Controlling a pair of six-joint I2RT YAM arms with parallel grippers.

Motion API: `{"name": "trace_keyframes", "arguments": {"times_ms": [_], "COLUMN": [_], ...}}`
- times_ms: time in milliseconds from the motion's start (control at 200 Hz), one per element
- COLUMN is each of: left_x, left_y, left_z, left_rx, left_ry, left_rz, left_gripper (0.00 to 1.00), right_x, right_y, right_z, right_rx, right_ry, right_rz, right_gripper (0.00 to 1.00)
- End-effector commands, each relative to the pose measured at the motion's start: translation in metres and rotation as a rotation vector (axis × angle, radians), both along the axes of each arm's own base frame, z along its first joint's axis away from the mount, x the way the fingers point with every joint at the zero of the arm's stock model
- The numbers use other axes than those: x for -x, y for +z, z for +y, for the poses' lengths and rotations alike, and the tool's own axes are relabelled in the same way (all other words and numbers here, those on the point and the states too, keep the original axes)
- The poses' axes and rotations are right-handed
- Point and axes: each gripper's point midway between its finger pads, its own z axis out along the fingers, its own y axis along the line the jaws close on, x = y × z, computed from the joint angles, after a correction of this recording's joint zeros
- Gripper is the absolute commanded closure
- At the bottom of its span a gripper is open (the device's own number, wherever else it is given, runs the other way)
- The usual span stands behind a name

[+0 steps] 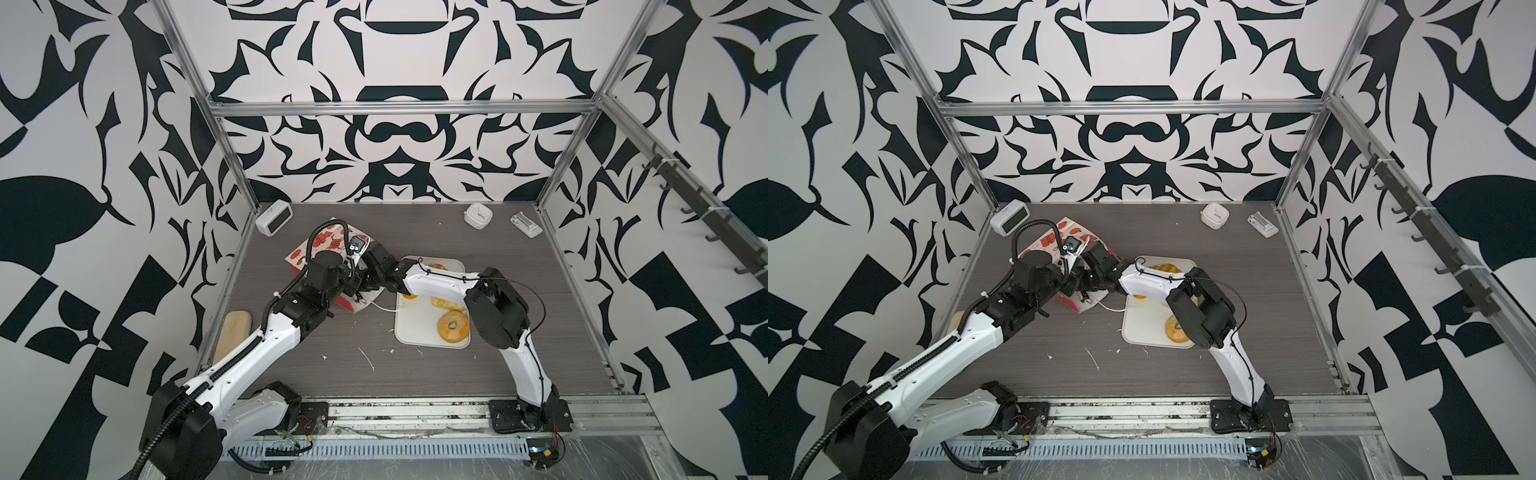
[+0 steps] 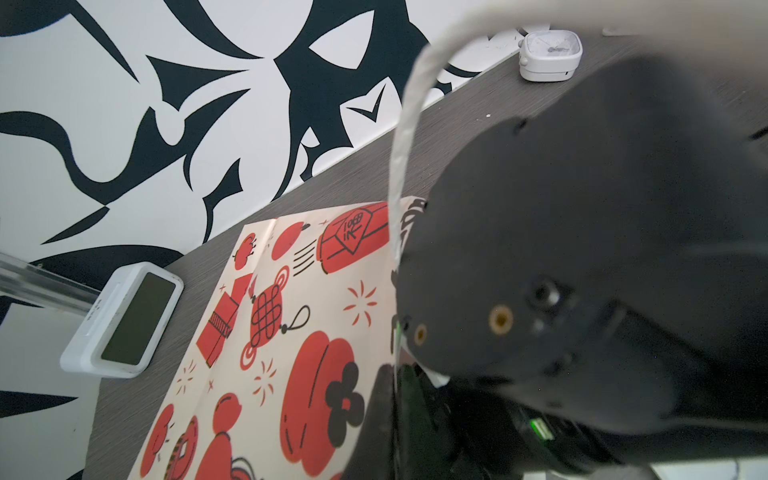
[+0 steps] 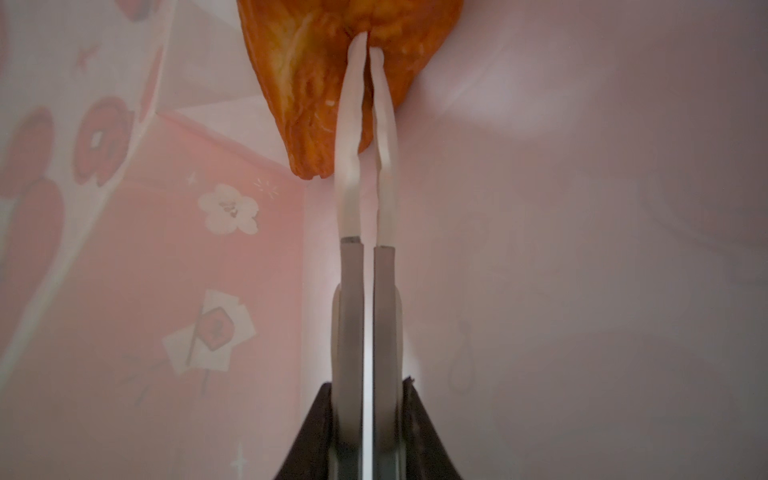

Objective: Take the fake bread out of the paper bag
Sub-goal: 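Close the tongs on the orange triangular bread inside the bag, then pull the orange bread up out of the bag with the tongs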

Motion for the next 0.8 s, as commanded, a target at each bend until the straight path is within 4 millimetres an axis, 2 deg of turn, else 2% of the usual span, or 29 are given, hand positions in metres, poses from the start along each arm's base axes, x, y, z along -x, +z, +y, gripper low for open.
{"name": "trace_keyframes", "arguments": {"times_ms": [0,275,795], "left_x": [0.007,0.003,-0.006], "left_y": [0.006,0.002,0.001], "left_z": [-0.006,-0.004,-0.006], "left_rx": [0.036,0.017,0.013], "left_ry": [-0.031,-0.018,0.005], "left_rz": [-0.011,-0.007,-0.010], "left_gripper": [0.94,0.94,0.94], "right_x": [-0.014,0.001,0.044], "right_y": [0.039,0.038,0.063], "right_z": [-0.001,-0.028,-0.075], "right_rx": [-0.067,-0.024,-0.014], "right_ry": [-0.038,-0.042,-0.029], "right_rz": [-0.097,-0.121,-0.131], "right_gripper": [0.85,0.92,0.96]}}
